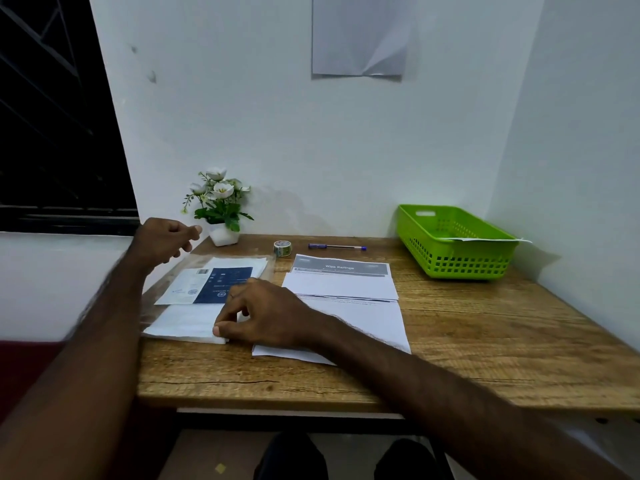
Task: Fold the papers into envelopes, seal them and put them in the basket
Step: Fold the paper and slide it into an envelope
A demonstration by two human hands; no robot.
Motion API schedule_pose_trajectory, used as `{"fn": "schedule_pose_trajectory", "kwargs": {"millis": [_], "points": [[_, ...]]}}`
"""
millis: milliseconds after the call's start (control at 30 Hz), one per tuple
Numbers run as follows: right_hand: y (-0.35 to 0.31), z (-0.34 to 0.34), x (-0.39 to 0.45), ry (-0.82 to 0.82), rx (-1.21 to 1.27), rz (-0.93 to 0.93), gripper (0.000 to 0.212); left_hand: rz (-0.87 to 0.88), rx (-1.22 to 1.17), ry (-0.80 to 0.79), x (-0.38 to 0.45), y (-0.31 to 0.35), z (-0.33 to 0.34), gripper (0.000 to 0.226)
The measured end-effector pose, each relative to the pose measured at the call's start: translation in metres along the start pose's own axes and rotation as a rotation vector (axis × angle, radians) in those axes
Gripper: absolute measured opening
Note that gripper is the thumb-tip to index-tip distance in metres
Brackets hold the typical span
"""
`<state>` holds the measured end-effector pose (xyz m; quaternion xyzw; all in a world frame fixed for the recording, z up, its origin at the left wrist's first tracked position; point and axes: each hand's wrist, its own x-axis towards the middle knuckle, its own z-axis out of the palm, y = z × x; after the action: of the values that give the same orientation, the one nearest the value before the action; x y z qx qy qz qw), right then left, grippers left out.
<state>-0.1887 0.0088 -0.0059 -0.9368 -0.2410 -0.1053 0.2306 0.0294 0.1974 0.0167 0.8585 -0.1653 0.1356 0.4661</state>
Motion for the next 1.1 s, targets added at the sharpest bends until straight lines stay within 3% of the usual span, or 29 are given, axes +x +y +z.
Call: {"fn": "schedule_pose_trajectory", "kwargs": {"millis": [267,700,1100], "points": [[-0.004,-0.001,-0.001,-0.021,-0.027,0.001,0.018,-0.019,-0.010,-0.027,0.001,0.000,0.002,0.032],[-0.013,-0.007,-0.005,0.518,-0.169,-0.220,0.010,0.016,0.010,-0.098,-0.003,0.007,0.007,0.027],[-0.043,-0.009,-0.012,0.692,-0.189,-0.291,0.022,0.018,0.002,-0.134,-0.006,0.013,0.014,0.025]]}}
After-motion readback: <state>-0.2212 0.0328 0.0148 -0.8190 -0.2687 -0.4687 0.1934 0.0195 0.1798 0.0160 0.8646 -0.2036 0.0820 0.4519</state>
